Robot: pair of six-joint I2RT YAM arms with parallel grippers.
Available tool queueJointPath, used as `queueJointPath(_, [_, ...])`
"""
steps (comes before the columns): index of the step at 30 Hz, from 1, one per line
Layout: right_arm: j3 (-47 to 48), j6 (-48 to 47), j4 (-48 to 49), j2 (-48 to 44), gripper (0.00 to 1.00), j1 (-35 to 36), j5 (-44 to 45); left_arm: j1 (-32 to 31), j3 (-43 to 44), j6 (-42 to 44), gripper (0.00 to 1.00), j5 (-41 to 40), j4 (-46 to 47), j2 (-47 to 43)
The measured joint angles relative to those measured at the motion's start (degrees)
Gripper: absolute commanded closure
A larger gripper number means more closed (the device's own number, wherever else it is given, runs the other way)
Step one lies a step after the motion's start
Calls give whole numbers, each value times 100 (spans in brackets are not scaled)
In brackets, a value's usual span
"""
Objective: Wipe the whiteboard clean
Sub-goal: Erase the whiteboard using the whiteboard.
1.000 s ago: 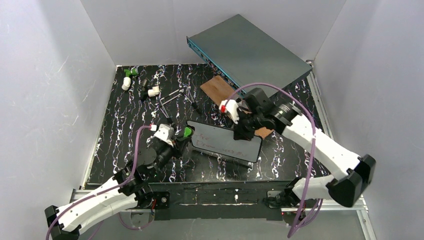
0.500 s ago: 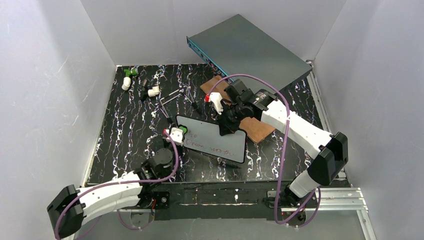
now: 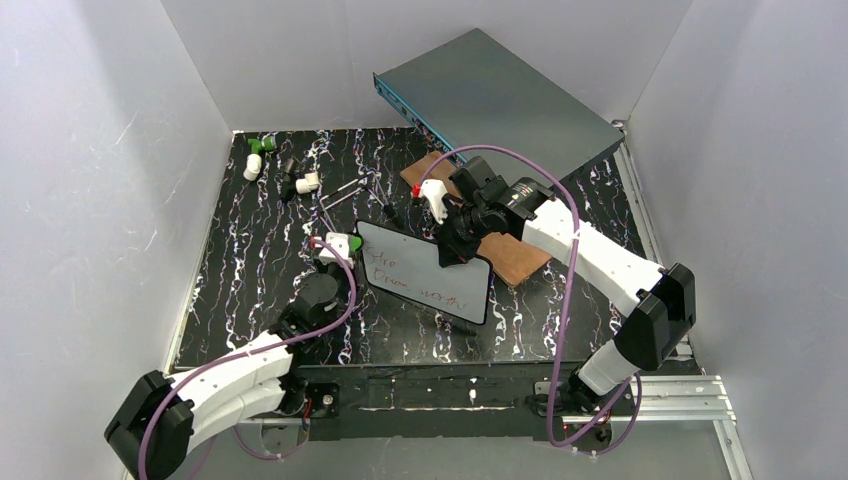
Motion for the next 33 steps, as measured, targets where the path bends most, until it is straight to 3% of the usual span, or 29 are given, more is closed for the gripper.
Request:
queueJointPath(10, [0,109,4,2,99,-28,83,81,389,-271,100,793,-317,129])
queueJointPath(23, [0,127,33,2,99,-66,98,83,376,-1008,100,946,-1045,651])
queueJointPath(33, [-20,140,164,2,99,-94,273,177,1585,-525,100,960,-1742,778])
